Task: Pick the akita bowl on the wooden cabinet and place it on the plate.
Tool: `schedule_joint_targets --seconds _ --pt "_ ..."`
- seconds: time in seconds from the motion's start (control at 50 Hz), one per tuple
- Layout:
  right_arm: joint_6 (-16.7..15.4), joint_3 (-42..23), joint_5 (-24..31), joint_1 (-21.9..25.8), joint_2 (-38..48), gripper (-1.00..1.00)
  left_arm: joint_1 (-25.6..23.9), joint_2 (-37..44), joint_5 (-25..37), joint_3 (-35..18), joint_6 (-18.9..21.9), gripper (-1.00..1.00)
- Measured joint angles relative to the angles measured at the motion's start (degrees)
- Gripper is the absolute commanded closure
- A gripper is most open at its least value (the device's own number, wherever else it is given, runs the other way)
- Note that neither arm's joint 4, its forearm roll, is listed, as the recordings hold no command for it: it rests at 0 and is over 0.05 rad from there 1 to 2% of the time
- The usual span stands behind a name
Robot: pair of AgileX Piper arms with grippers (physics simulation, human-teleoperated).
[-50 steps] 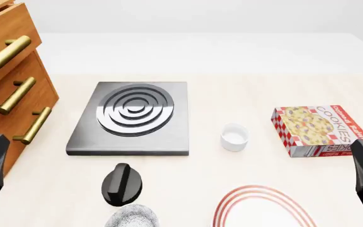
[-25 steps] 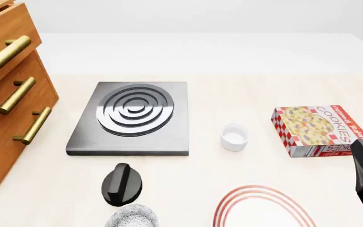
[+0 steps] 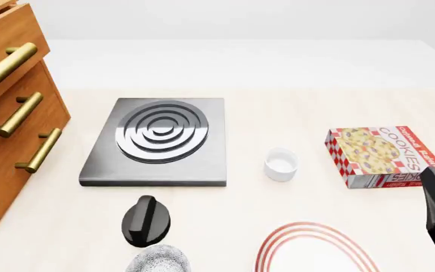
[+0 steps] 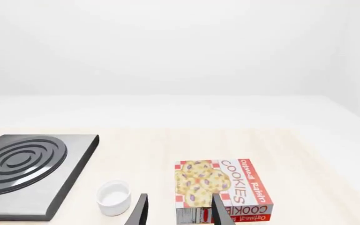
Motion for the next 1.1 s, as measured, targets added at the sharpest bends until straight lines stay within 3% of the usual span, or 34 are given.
schedule_joint_targets --seconds 0.6,0.92,1.1 --pt "-0.01 0.0 -0.01 0.0 0.0 -1.0 6.62 10.44 11.08 -21.48 -1.96 -1.0" --pt "-0.01 0.0 0.0 0.0 0.0 -1.0 12.73 20.23 12.33 -28.5 -7.11 -1.0" --pt "-0.01 0.0 0.0 0.0 0.0 -1.0 18.07 27.93 9.65 -31.17 -9.57 -1.0"
